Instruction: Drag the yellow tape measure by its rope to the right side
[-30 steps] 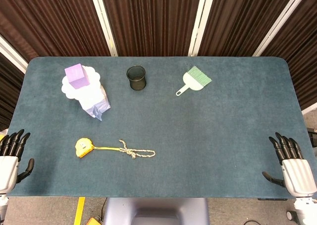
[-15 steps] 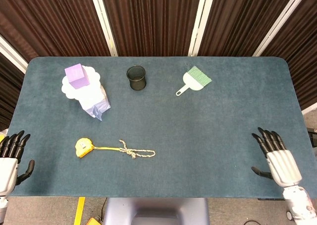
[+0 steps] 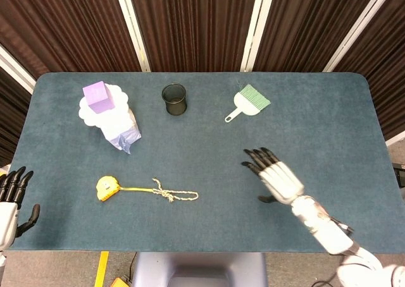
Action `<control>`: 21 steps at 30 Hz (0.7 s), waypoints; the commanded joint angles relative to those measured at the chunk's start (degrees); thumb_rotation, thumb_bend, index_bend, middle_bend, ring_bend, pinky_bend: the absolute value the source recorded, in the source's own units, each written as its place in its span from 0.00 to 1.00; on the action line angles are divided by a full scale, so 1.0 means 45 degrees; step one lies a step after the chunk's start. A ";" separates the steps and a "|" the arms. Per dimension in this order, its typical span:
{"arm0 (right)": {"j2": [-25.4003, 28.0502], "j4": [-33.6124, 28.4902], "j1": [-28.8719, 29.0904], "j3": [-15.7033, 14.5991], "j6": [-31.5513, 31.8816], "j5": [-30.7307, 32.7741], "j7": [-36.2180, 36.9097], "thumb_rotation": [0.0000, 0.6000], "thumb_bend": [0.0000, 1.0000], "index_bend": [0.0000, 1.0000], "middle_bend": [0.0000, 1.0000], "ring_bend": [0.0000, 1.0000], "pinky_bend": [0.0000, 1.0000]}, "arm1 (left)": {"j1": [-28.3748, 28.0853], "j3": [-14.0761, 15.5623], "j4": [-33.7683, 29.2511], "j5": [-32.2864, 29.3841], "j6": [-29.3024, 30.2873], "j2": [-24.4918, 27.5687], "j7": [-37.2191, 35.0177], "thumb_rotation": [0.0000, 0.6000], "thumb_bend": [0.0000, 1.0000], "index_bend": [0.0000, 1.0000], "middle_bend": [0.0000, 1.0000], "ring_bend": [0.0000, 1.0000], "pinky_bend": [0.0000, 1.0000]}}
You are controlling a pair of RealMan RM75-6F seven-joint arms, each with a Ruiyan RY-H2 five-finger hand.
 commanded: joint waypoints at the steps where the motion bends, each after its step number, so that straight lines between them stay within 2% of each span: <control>1: -0.1115 0.0019 0.0949 0.0433 -0.1041 0.1062 -0.0928 1.00 0.17 0.29 0.04 0.01 0.00 | 0.0037 -0.0001 0.0000 0.0012 0.0054 0.0045 -0.0095 1.00 0.47 0.04 0.00 0.00 0.07; 7: -0.2613 0.0693 0.1917 0.0584 -0.1684 0.2021 -0.1401 1.00 0.17 0.31 0.04 0.01 0.00 | 0.0104 -0.0012 0.0008 0.0033 0.0161 0.0120 -0.0254 1.00 0.47 0.04 0.00 0.00 0.07; 12: -0.3727 0.1439 0.2499 0.0569 -0.1798 0.2215 -0.1394 1.00 0.18 0.35 0.04 0.02 0.00 | 0.0107 -0.0042 0.0030 -0.0032 0.0127 0.0145 -0.0375 1.00 0.47 0.04 0.00 0.00 0.07; 21: -0.5248 0.2713 0.3444 0.0397 -0.2478 0.3022 -0.1564 1.00 0.24 0.38 0.04 0.02 0.00 | 0.0191 -0.0122 0.0050 -0.0165 0.0220 0.0224 -0.0557 1.00 0.47 0.04 0.00 0.00 0.07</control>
